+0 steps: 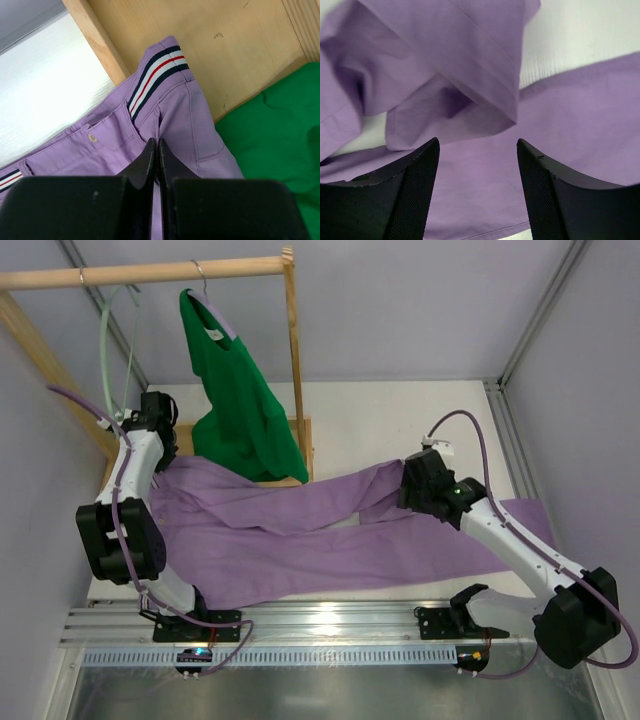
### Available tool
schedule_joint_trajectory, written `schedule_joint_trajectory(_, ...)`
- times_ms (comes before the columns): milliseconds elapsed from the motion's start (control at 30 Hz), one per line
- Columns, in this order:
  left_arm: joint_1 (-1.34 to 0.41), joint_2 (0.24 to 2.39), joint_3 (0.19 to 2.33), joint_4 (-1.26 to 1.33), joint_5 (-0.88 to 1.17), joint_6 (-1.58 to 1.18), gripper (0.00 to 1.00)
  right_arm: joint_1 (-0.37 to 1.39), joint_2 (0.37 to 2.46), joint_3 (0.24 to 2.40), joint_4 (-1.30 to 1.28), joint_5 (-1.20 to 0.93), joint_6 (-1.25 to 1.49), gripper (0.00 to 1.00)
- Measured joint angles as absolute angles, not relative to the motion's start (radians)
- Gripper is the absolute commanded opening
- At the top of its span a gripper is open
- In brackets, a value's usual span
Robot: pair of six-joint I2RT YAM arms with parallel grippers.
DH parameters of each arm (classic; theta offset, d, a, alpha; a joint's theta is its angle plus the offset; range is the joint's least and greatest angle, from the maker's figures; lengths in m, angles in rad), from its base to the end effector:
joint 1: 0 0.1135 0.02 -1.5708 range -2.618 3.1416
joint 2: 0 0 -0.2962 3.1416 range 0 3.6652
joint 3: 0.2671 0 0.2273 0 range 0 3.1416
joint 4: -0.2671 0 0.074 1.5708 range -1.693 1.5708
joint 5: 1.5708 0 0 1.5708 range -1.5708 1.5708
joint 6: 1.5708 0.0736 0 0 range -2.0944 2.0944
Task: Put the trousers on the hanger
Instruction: Fold the trousers
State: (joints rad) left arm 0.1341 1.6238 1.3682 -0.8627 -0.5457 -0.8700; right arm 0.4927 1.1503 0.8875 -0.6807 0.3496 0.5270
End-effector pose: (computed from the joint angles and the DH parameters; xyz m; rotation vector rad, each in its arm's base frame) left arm 0.3148 0.0810 0.2888 -1.3421 2.1107 0.4450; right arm 0.1973 0.0773 0.2690 0.1809 2.4284 0.0101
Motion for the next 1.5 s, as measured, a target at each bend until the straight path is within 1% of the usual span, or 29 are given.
schedule_joint_trajectory(133,0.134,1.624,1.364,-0.852,-0.545,-0.860,0.00,0.491,1.133,0.778,-0.667,0.365,0.594,0.67)
schedule_joint_trajectory(300,0.137,1.624,1.349,-0.842,-0.542,-0.859,0.00,0.489,1.212,0.719,-0.566,0.357,0.616,0.66)
schedule_joint_trajectory(433,0.142,1.624,1.349,-0.839,-0.538,-0.859,0.00,0.470,1.344,0.748,-0.458,0.349,0.578,0.34)
schedule_joint_trajectory(467,0.144,1.624,1.349,-0.838,-0.536,-0.859,0.00,0.459,1.376,0.766,-0.451,0.356,0.564,0.17)
schedule_joint_trajectory(500,0.148,1.624,1.349,-0.838,-0.534,-0.859,0.00,0.446,1.407,0.791,-0.452,0.375,0.542,0.08)
schedule_joint_trajectory(533,0.153,1.624,1.349,-0.838,-0.532,-0.859,0.00,0.432,1.438,0.828,-0.462,0.407,0.518,0.04)
schedule_joint_trajectory(767,0.219,1.624,1.345,-0.834,-0.511,-0.874,0.00,0.332,1.585,1.183,-0.590,0.791,0.273,0.04)
schedule_joint_trajectory(900,0.237,1.624,1.344,-0.835,-0.500,-0.876,0.00,0.242,1.607,1.357,-0.644,0.936,0.154,0.04)
schedule_joint_trajectory(933,0.238,1.624,1.344,-0.834,-0.498,-0.875,0.00,0.230,1.607,1.391,-0.648,0.968,0.130,0.06)
schedule_joint_trajectory(1000,0.239,1.624,1.344,-0.833,-0.496,-0.874,0.00,0.194,1.590,1.420,-0.635,1.010,0.094,0.09)
schedule_joint_trajectory(1033,0.240,1.624,1.344,-0.831,-0.494,-0.874,0.00,0.186,1.571,1.409,-0.616,1.020,0.079,0.13)
schedule_joint_trajectory(1133,0.245,1.624,1.341,-0.819,-0.484,-0.873,0.00,0.189,1.512,1.310,-0.611,1.007,0.094,0.16)
schedule_joint_trajectory(1167,0.246,1.624,1.339,-0.815,-0.481,-0.872,0.00,0.192,1.493,1.263,-0.619,0.996,0.113,0.23)
schedule_joint_trajectory(1233,0.248,1.626,1.337,-0.810,-0.474,-0.865,0.00,0.208,1.456,1.129,-0.626,0.945,0.168,0.31)
schedule_joint_trajectory(1267,0.248,1.628,1.337,-0.806,-0.472,-0.861,0.00,0.220,1.446,1.067,-0.651,0.918,0.199,0.41)
schedule_joint_trajectory(1300,0.249,1.633,1.337,-0.801,-0.469,-0.855,0.00,0.236,1.444,1.018,-0.699,0.879,0.239,0.45)
schedule_joint_trajectory(1367,0.249,1.643,1.337,-0.795,-0.469,-0.847,0.00,0.262,1.446,0.969,-0.775,0.809,0.315,0.53)
schedule_joint_trajectory(1400,0.249,1.650,1.337,-0.793,-0.470,-0.842,0.00,0.271,1.442,0.965,-0.812,0.780,0.348,0.60)
schedule_joint_trajectory(1500,0.249,1.664,1.337,-0.788,-0.469,-0.827,0.00,0.261,1.384,0.979,-0.874,0.719,0.409,0.64)
